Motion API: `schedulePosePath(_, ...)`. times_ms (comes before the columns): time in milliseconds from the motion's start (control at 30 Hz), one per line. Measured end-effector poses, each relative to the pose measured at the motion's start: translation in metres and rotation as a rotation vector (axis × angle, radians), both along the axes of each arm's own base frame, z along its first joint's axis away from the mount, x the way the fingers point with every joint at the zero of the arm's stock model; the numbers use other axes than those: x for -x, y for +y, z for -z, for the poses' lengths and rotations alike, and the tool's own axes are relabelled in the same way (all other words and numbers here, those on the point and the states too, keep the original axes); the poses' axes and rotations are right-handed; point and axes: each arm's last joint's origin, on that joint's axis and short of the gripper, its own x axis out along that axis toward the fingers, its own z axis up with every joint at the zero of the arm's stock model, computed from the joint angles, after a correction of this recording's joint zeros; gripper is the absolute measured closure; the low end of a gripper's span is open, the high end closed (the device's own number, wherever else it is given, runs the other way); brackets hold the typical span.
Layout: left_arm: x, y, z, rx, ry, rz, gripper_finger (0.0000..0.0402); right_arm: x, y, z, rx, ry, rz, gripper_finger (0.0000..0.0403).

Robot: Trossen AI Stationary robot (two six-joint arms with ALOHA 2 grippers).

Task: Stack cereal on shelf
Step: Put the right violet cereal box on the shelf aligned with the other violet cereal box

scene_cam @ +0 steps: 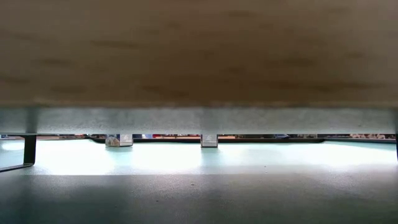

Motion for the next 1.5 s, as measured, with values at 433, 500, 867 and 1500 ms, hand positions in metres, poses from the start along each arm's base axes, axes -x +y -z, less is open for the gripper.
schedulePosePath(433, 0.0, 0.0, 0.0, 0.0, 0.0, 0.0, 0.0018, 0.024, -0.003, -0.001, -0.018, 0.211, 0.241, 0.0032)
schedulePosePath(500, 0.0, 0.0, 0.0, 0.0, 0.0, 0.0, 0.0018, 0.029, -0.003, -0.002, -0.007, 0.253, 0.246, 0.0032)
schedulePosePath(867, 0.0, 0.0, 0.0, 0.0, 0.0, 0.0, 0.0018, 0.046, 0.018, -0.008, -0.026, 0.279, 0.431, 0.0033)
schedulePosePath(1500, 0.0, 0.0, 0.0, 0.0, 0.0, 0.0, 0.0018, 0.093, 0.08, -0.003, 0.031, 0.3, 0.688, 0.0033)
